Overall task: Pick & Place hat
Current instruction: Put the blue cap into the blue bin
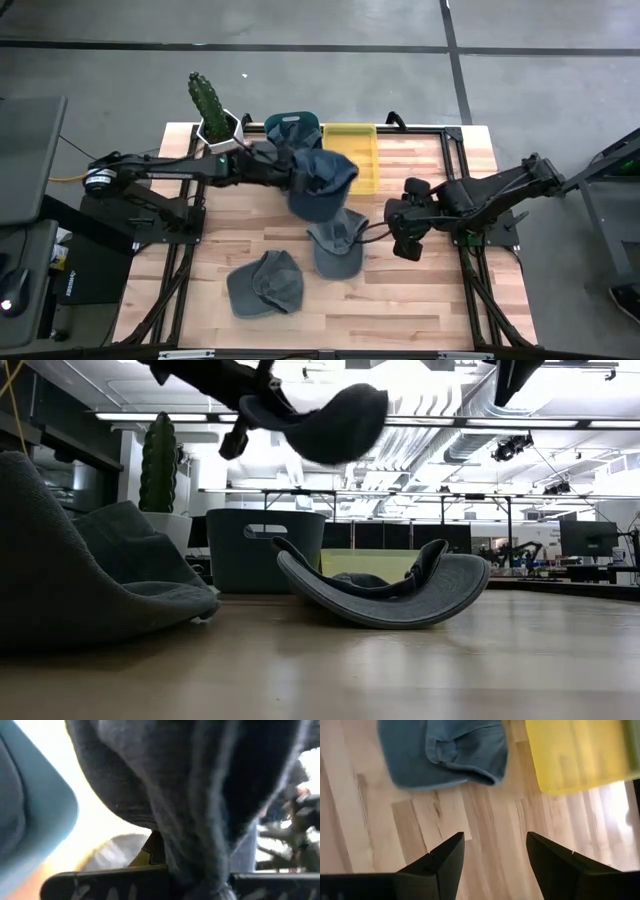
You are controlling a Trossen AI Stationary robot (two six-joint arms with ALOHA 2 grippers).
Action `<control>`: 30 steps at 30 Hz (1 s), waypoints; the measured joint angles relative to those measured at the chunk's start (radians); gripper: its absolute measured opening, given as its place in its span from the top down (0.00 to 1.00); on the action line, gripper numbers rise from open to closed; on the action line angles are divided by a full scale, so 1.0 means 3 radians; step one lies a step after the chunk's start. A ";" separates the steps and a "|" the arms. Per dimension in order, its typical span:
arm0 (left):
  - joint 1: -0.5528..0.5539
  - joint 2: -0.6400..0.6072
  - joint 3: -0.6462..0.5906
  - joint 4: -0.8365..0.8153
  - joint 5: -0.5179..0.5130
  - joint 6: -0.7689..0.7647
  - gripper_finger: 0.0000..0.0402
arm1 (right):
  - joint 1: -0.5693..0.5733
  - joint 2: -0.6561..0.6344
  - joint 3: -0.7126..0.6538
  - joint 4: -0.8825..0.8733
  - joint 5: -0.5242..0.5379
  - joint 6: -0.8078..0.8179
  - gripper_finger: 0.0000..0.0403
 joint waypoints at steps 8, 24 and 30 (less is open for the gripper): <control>0.0490 -0.0392 -0.0001 -0.0463 -0.0078 0.0233 1.00 | 0.0003 -0.0060 -0.0182 0.0082 0.0214 0.0535 0.48; 0.1056 -0.0247 0.0000 -0.0656 -0.0486 0.0344 1.00 | 0.0003 -0.1115 -0.1462 0.1098 0.0132 0.1631 0.48; 0.1144 -0.0001 0.0001 -0.0679 -0.0600 0.0313 1.00 | -0.0003 -0.1202 -0.1544 0.1172 0.0151 0.1740 0.48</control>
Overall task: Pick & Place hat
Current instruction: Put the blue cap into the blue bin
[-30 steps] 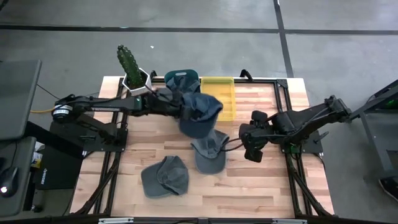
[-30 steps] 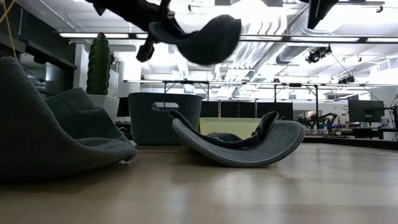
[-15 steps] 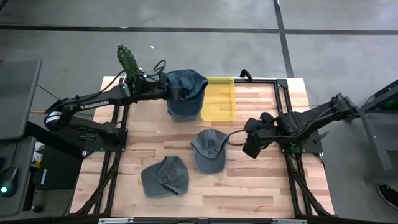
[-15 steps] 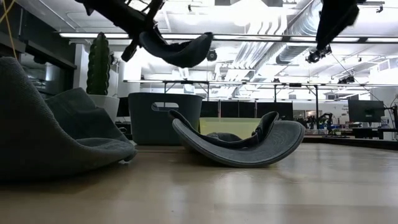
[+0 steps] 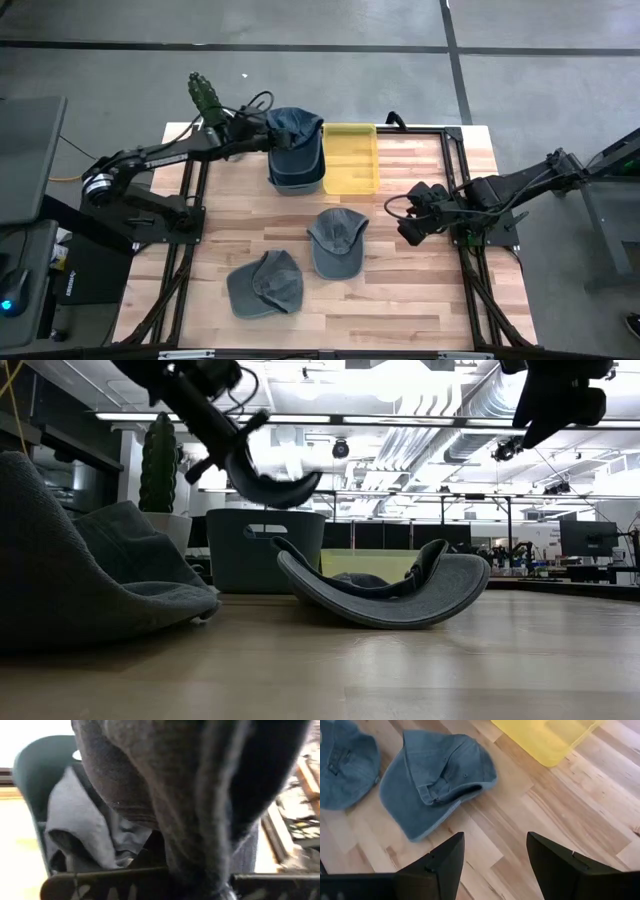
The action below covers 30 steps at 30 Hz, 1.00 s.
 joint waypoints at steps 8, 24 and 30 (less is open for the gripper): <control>-0.0003 0.0353 0.0000 0.0003 -0.0087 -0.0068 1.00 | 0.0000 0.0001 0.0000 0.0001 0.0014 0.0060 0.48; -0.0003 0.0473 0.0000 0.0006 -0.0260 0.0099 0.84 | 0.0000 0.0003 0.0001 0.0011 0.0055 0.0069 0.48; -0.0003 0.0473 0.0001 0.0056 -0.0223 0.0183 0.60 | 0.0000 0.0004 0.0003 0.0011 0.0066 0.0062 0.48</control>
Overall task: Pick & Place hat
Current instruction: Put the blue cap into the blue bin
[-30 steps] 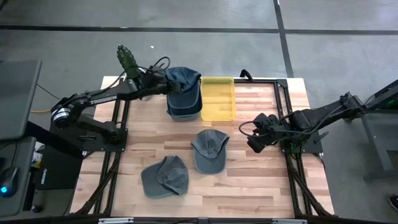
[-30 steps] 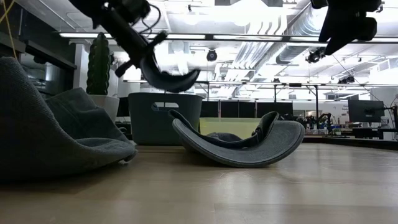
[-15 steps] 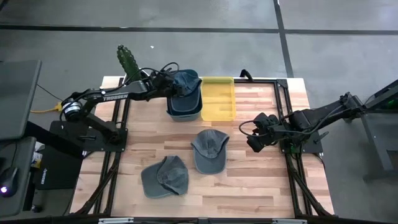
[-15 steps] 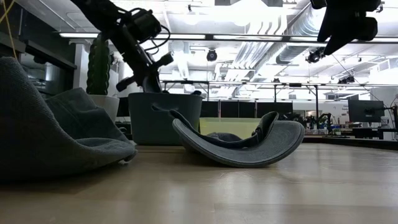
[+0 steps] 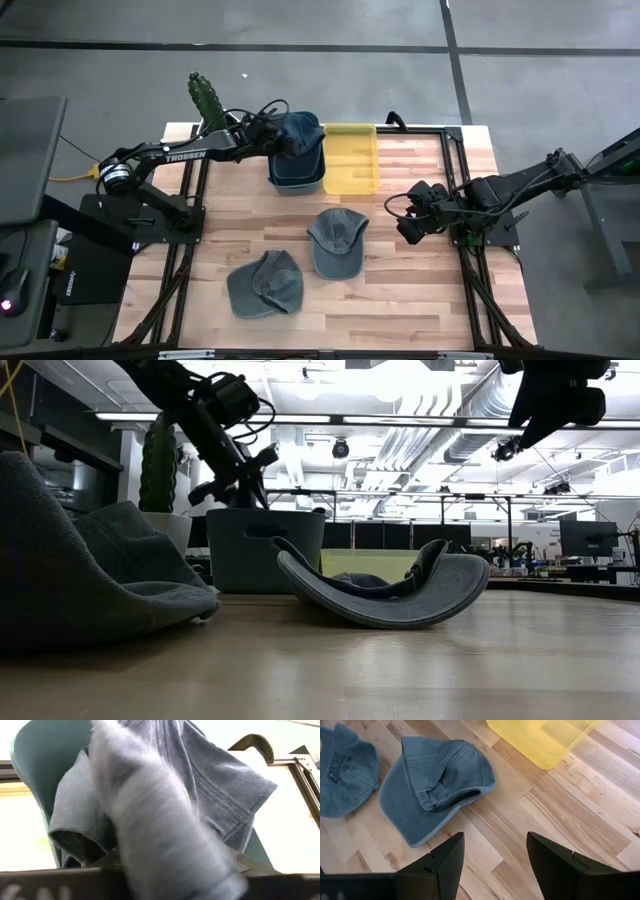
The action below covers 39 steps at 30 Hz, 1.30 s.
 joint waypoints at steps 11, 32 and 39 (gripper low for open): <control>0.0000 -0.0138 0.0000 -0.0055 -0.0168 0.0004 0.38 | 0.0000 0.0000 0.0001 0.0069 -0.0017 0.0001 0.48; -0.0001 -0.0718 0.0001 -0.0792 -0.0495 0.0113 0.79 | 0.0000 0.0000 0.0001 0.0084 -0.0002 -0.0002 0.48; -0.0001 -0.0758 0.0001 -0.0375 -0.0106 0.0349 0.97 | 0.0000 0.0000 0.0001 0.0085 0.0137 -0.0001 0.48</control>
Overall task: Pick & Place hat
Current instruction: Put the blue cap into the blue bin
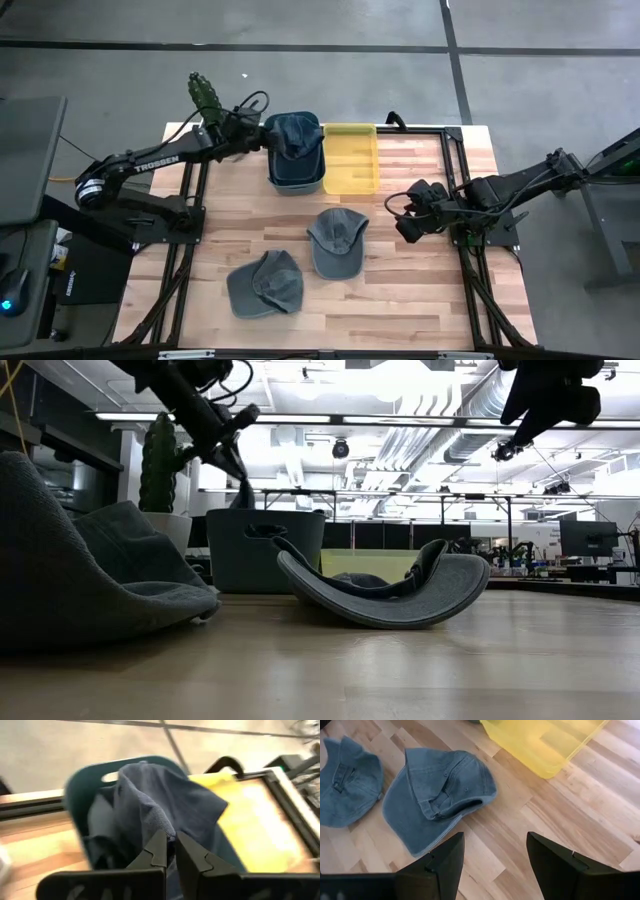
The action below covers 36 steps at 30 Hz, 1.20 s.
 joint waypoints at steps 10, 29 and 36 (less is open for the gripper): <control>-0.0003 0.0058 -0.0003 -0.0007 -0.0002 -0.0132 1.00 | -0.0070 0.0001 0.0000 0.0046 0.0008 -0.0001 0.48; 0.0000 -0.0057 0.0001 -0.0410 -0.0246 0.0103 0.68 | -0.0070 0.0001 0.0000 0.0046 -0.0003 -0.0030 0.48; -0.0001 -0.0244 0.0000 -0.0180 -0.0219 0.0027 0.64 | -0.0070 0.0001 0.0000 0.0046 0.0018 -0.0040 0.48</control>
